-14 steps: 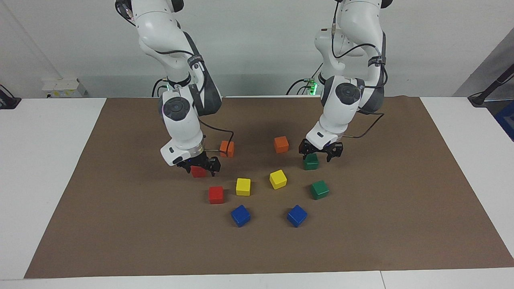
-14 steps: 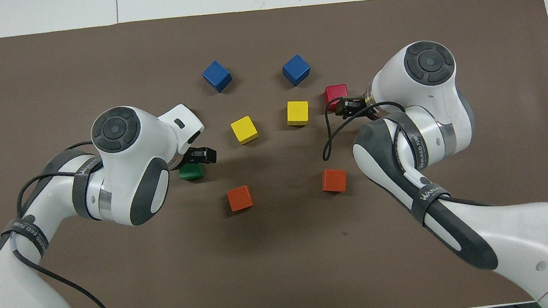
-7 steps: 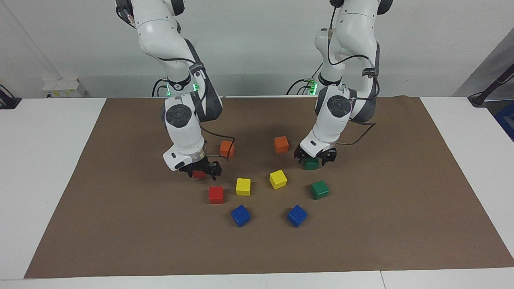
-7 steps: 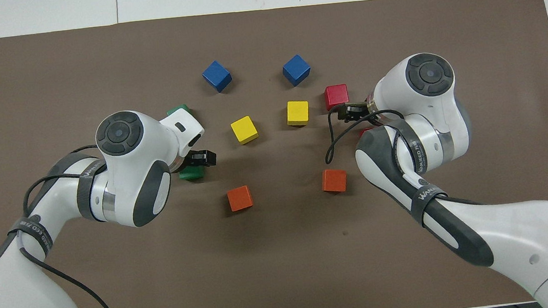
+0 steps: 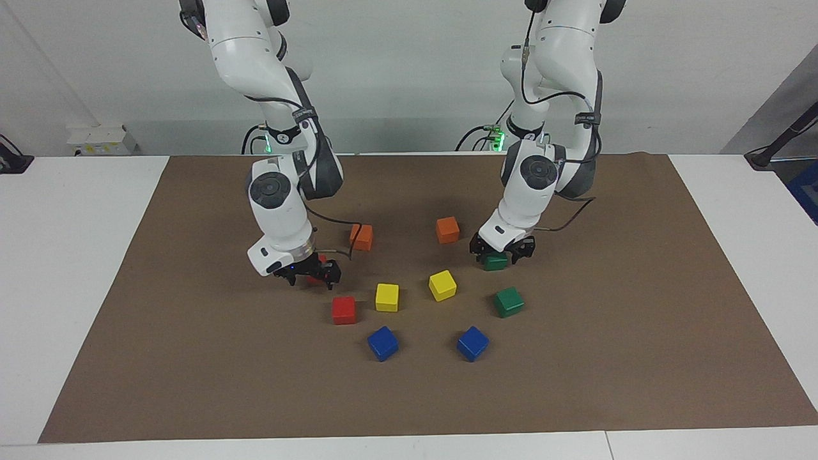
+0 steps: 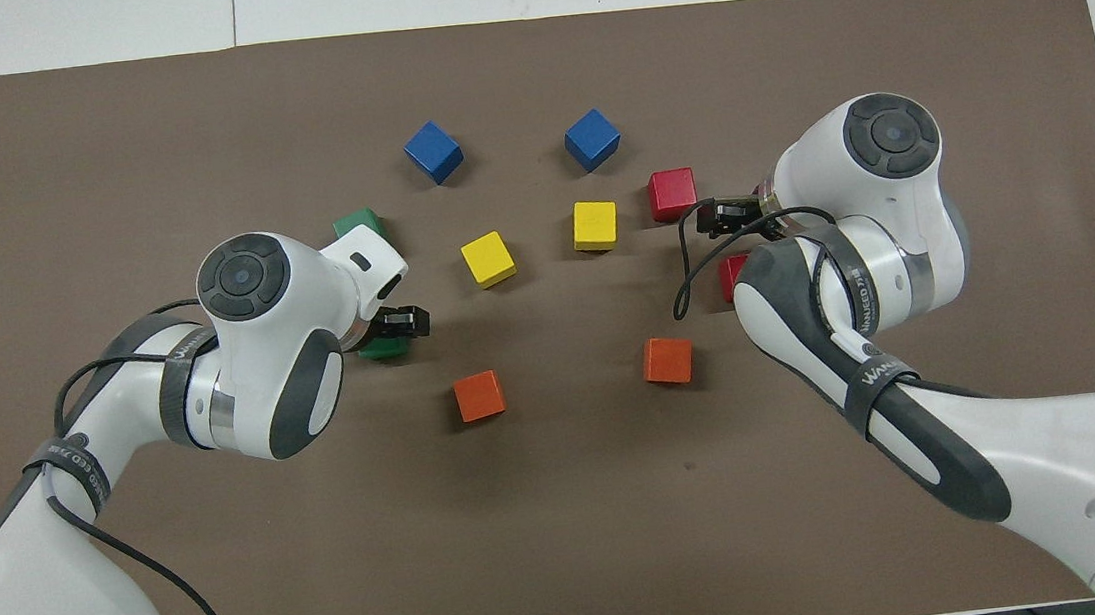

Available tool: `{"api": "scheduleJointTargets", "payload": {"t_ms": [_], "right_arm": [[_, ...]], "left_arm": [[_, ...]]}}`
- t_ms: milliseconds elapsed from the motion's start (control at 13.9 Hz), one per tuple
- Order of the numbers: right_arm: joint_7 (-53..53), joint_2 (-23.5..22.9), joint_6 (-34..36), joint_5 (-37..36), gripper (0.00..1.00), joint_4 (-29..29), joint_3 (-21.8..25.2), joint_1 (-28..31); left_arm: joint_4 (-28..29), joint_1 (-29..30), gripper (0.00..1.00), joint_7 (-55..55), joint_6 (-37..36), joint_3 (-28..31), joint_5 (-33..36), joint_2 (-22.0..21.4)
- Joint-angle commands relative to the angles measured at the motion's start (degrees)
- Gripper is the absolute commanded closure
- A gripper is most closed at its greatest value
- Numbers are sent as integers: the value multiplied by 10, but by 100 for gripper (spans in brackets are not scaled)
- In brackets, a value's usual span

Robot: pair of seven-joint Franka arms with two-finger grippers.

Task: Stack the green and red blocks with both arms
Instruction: 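Grasp the green block with the left gripper while the right gripper grasps the red block, then set the green block down with the left gripper while the right gripper sets red down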

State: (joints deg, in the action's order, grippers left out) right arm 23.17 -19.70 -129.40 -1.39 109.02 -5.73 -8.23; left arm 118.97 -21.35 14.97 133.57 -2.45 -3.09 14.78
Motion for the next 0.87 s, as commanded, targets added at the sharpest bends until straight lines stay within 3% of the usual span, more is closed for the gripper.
{"api": "scheduleJointTargets", "payload": {"t_ms": [0, 216, 433, 793], "right_arm": [[-14, 18, 9, -5, 0, 14, -3, -1], [-56, 26, 9, -5, 0, 24, -3, -4], [-127, 29, 9, -5, 0, 33, -3, -2], [-133, 38, 6, -5, 0, 57, -3, -3]], "left_arm": [[9, -5, 100, 10, 12, 8, -4, -7], [1, 23, 100, 5, -16, 9, -4, -26], [-36, 83, 100, -21, -89, 10, -3, -57], [-29, 252, 100, -207, -98, 11, -3, -81]]}}
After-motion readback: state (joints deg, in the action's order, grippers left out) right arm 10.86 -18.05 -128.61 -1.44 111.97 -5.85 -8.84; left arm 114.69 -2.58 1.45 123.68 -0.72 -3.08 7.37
